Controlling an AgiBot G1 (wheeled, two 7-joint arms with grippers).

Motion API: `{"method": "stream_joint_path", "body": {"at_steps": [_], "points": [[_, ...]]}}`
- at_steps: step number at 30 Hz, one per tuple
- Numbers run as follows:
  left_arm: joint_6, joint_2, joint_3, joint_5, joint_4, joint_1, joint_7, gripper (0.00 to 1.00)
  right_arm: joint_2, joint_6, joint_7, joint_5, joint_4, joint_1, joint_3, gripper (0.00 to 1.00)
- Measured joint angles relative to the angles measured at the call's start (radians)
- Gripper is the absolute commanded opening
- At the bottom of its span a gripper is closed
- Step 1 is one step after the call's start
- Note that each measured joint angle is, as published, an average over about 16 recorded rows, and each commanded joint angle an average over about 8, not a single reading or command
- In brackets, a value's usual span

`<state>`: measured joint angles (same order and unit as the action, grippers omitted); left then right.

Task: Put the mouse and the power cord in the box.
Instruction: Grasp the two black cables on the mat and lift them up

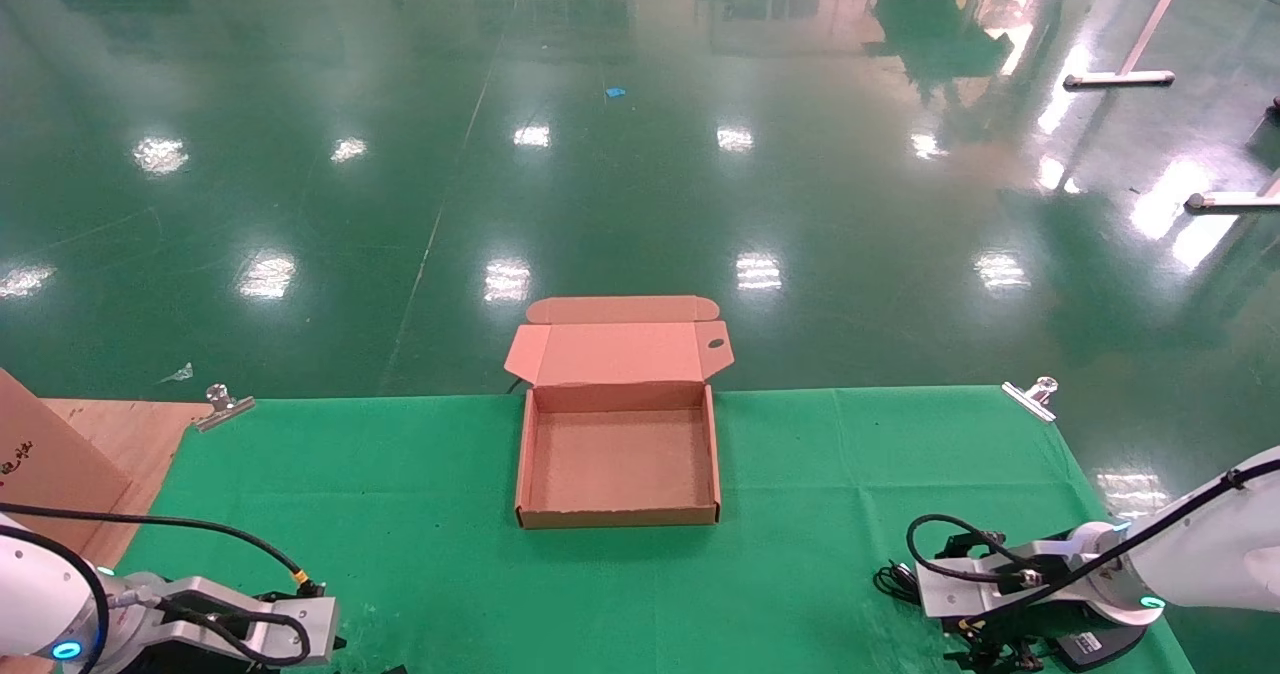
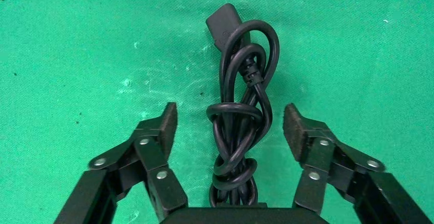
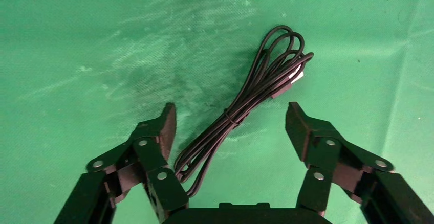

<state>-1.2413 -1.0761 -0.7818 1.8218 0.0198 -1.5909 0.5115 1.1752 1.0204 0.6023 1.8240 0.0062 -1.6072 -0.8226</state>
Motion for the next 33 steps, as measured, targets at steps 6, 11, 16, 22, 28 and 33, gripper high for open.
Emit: {"method": "stream_joint_path", "body": {"at_steps": [6, 11, 16, 22, 28, 33], "points": [[0.000, -0.002, -0.001, 0.001, -0.005, 0.000, 0.004, 0.00, -0.004, 0.014, 0.003, -0.001, -0.003, -0.001, 0.001, 0.00], [-0.001, -0.003, -0.001, 0.002, -0.008, 0.000, 0.008, 0.00, -0.007, 0.020, 0.006, -0.002, -0.005, -0.001, 0.001, 0.00], [-0.003, -0.004, -0.002, 0.003, -0.010, 0.000, 0.011, 0.00, -0.010, 0.024, 0.008, -0.002, -0.006, -0.001, 0.002, 0.00], [-0.010, -0.005, -0.004, 0.005, -0.011, -0.005, 0.014, 0.00, -0.016, 0.033, 0.010, -0.005, -0.005, -0.006, 0.004, 0.00], [-0.026, -0.003, -0.005, 0.007, -0.008, -0.022, 0.018, 0.00, -0.028, 0.063, 0.014, -0.016, -0.003, -0.022, 0.011, 0.00], [-0.047, 0.001, -0.006, 0.008, 0.001, -0.051, 0.024, 0.00, -0.043, 0.129, 0.022, -0.037, 0.002, -0.054, 0.026, 0.00]]}}
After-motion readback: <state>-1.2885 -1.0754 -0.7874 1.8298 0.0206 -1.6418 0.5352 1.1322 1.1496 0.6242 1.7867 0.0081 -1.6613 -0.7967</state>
